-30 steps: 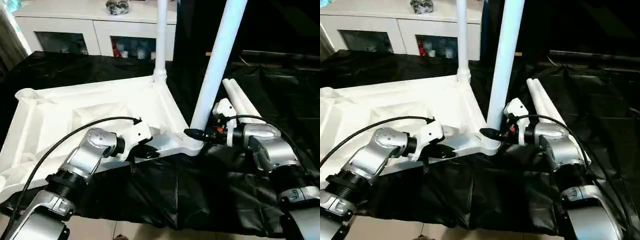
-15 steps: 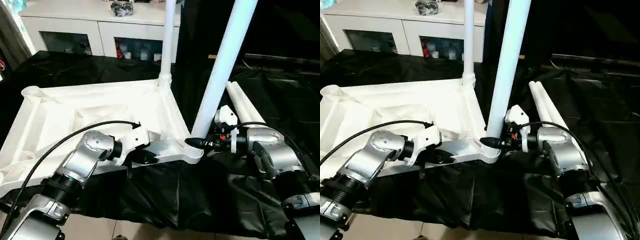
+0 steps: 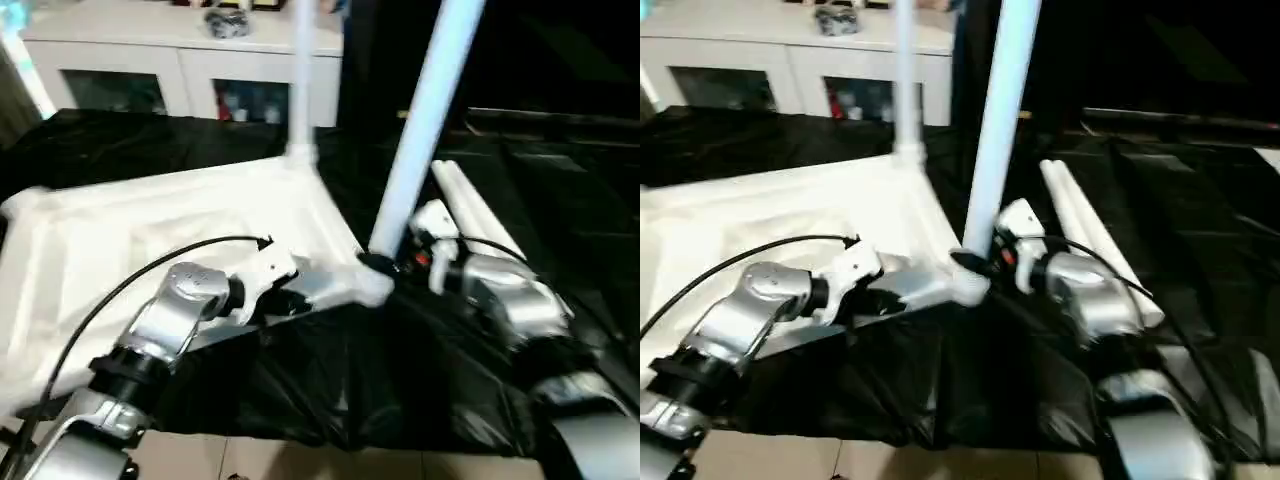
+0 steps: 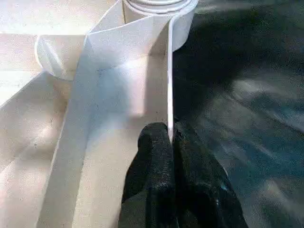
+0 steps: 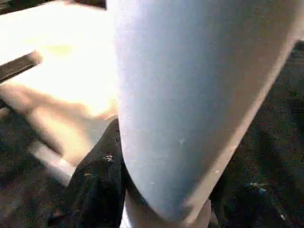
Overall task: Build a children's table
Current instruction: Insert table leg to table base
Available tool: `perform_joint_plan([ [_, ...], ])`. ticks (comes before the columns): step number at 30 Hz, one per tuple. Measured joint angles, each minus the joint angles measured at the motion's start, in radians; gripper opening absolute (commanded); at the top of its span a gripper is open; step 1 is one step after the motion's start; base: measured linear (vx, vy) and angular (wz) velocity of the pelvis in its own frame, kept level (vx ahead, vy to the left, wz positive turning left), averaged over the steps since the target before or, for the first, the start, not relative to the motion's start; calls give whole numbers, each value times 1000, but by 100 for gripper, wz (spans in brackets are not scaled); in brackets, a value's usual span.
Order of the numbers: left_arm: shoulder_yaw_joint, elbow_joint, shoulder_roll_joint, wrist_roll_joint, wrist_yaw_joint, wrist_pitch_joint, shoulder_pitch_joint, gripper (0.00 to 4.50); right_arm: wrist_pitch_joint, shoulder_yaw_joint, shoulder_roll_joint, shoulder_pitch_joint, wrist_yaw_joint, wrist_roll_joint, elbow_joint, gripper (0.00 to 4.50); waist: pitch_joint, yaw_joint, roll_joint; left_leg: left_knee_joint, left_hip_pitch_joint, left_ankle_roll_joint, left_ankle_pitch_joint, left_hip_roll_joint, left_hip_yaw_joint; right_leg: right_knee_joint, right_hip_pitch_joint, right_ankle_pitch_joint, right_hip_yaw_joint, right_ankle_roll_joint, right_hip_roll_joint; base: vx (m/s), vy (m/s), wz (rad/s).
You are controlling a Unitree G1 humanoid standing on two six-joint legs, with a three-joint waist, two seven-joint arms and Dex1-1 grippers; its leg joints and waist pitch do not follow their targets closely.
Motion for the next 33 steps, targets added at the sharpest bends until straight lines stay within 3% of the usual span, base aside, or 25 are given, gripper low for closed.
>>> perform_joint_plan([
  [7,9,-55,-99,53,179,167,-17,0,5,-37,92,-106,-261,-23,140,188,2,-2,2,-7,3,0,0,0,0,-5,-1,3,-1,-4,0,0,0,0],
  [21,5,-68,-133,75,260,207,-26,0,-8,-63,142,-172,-398,-62,232,188,0,-1,5,-16,6,-1,0,0,1,-12,0,7,-2,-9,1,0,0,0],
  [22,5,-68,-133,75,260,207,-26,0,-10,-67,143,-174,-399,-62,236,244,1,-1,5,-16,6,-1,0,0,1,-13,0,7,-2,-9,1,0,0,0],
  [33,0,-68,-127,70,247,189,-31,0,-41,-82,147,-167,-380,-66,269,343,5,2,14,-19,5,-1,0,-1,2,-15,-1,10,-2,-9,1,0,0,0],
])
